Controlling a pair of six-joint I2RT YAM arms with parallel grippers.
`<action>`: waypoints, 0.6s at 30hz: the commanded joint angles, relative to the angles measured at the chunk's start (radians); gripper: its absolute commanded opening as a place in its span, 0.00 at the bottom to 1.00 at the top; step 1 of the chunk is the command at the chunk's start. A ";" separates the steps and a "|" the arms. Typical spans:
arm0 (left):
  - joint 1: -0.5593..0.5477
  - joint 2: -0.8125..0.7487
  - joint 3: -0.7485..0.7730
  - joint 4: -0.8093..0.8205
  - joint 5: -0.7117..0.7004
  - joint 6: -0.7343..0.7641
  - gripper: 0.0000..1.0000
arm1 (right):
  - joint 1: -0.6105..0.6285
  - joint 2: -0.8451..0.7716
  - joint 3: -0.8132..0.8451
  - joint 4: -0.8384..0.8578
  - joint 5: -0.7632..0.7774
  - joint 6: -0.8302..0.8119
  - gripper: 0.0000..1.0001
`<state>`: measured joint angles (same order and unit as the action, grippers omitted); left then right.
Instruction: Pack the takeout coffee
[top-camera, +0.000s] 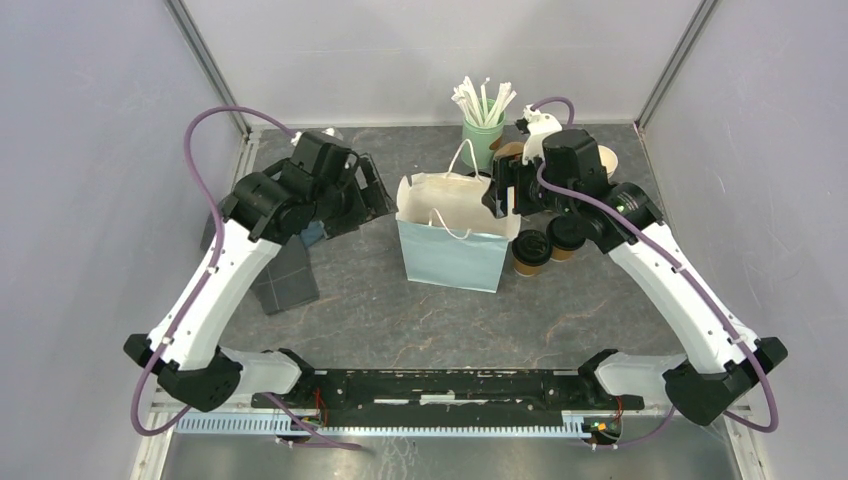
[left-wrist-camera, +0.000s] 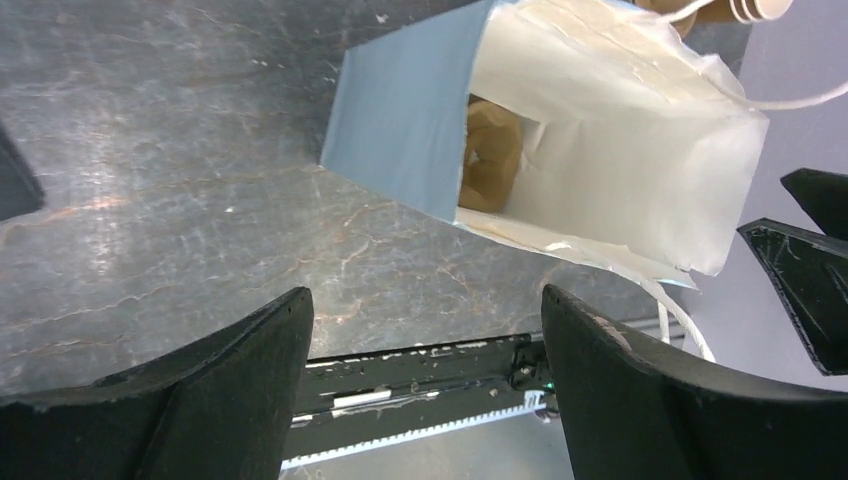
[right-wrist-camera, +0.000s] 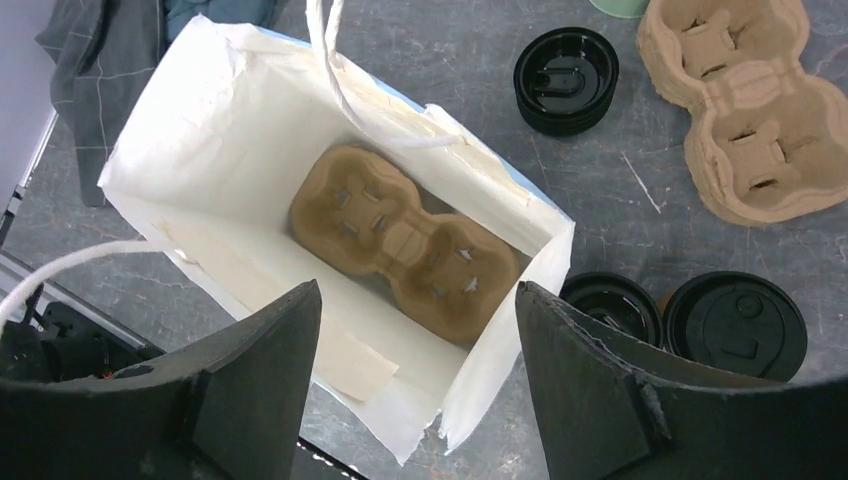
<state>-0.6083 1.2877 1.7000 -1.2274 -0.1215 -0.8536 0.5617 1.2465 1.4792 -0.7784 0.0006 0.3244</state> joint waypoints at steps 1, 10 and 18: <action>-0.001 0.034 -0.018 0.105 0.078 0.017 0.90 | 0.001 -0.004 -0.023 -0.007 0.011 -0.010 0.78; 0.006 0.117 -0.070 0.206 0.094 0.014 0.77 | 0.004 -0.055 -0.155 0.110 -0.063 0.120 0.67; 0.100 0.176 -0.022 0.188 0.086 0.093 0.70 | 0.020 -0.052 -0.138 0.167 -0.076 0.177 0.68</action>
<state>-0.5545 1.4700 1.6390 -1.0641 -0.0418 -0.8326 0.5751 1.2102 1.2953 -0.6769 -0.0837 0.4770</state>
